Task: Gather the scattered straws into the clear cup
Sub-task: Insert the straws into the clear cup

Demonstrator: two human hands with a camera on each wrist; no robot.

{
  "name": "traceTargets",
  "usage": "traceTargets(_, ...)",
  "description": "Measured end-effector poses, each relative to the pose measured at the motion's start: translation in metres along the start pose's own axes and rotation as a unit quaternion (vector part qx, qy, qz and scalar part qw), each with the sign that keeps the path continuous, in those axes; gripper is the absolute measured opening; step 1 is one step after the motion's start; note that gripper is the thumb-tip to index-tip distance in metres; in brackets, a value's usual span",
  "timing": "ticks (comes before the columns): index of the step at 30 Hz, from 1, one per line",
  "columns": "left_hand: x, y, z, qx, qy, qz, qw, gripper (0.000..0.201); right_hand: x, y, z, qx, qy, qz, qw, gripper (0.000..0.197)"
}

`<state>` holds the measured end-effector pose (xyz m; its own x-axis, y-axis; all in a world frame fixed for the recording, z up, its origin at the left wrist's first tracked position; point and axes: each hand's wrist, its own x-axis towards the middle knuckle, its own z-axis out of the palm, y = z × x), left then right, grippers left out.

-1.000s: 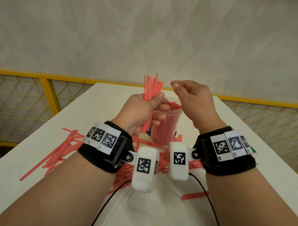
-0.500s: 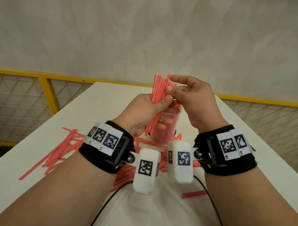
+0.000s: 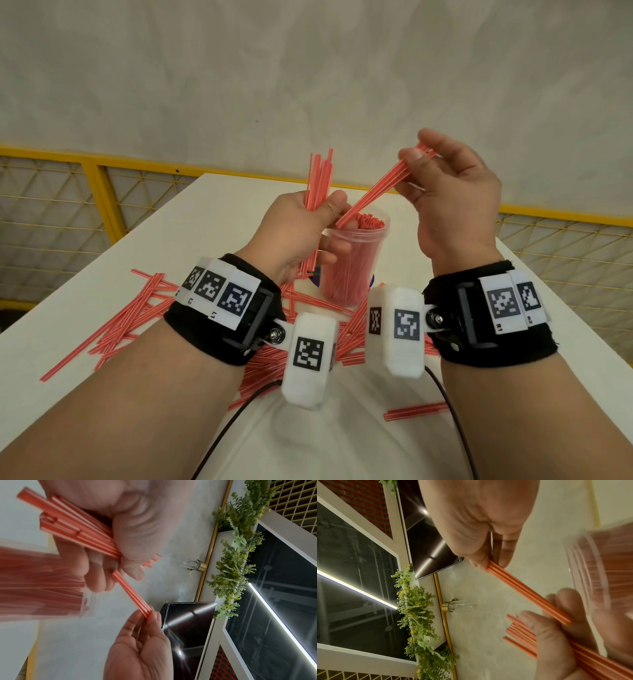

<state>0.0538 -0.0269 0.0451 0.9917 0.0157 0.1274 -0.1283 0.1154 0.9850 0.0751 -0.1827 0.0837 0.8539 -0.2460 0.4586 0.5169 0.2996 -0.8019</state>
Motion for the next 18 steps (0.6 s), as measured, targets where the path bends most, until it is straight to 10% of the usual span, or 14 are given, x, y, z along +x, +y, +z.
traceTargets(5,0.003,-0.003,-0.002,0.036,0.068,0.007,0.997,0.027,0.006,0.004,-0.007,-0.030,0.052,-0.094,0.994,0.021)
traceTargets(12,0.002,-0.002,-0.001,0.037,0.063,-0.005,0.997,0.029,0.000,0.029,-0.004,-0.287,-0.058,-0.093,0.952,0.024)
traceTargets(18,0.003,-0.002,-0.002,0.025,0.066,-0.007,0.998,0.030,-0.008,0.030,-0.003,-0.561,-0.228,-0.040,0.795,0.028)
